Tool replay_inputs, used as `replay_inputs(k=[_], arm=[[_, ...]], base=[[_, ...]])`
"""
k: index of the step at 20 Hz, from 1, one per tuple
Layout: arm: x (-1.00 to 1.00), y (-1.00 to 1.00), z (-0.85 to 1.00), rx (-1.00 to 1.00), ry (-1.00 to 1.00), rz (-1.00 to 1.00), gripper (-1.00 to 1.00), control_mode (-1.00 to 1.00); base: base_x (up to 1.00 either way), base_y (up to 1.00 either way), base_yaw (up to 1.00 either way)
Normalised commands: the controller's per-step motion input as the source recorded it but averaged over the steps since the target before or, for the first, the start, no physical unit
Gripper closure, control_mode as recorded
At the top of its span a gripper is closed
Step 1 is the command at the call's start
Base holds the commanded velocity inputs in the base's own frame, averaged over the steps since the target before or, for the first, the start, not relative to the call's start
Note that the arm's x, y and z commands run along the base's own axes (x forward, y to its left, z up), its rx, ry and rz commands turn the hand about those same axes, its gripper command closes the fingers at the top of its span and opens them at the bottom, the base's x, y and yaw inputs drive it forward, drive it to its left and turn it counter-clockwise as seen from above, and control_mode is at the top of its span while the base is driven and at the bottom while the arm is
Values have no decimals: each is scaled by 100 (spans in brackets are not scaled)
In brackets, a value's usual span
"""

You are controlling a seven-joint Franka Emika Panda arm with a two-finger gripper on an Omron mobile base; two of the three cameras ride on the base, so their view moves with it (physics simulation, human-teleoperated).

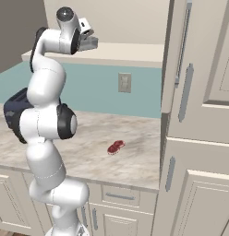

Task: Retrieve the tupperware from the cabinet, then place the raw meat into the tupperware to avoid contamination.

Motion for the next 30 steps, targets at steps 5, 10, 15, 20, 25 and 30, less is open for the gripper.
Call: replay_inputs(k=[5,10,15,20,25,30], arm=[[6,6,0,0,1,0,-100,-100],[0,10,0,0,3,0,-100,-100],[0,7,0,0,3,0,-100,-100],[0,1,0,0,3,0,100,-100],[0,0,-4,0,3,0,100,-100],[0,0,-6,0,4,0,100,-100]], base=[[0,0,0],[0,0,0],[0,0,0],[0,0,0],[0,0,0],[0,0,0]])
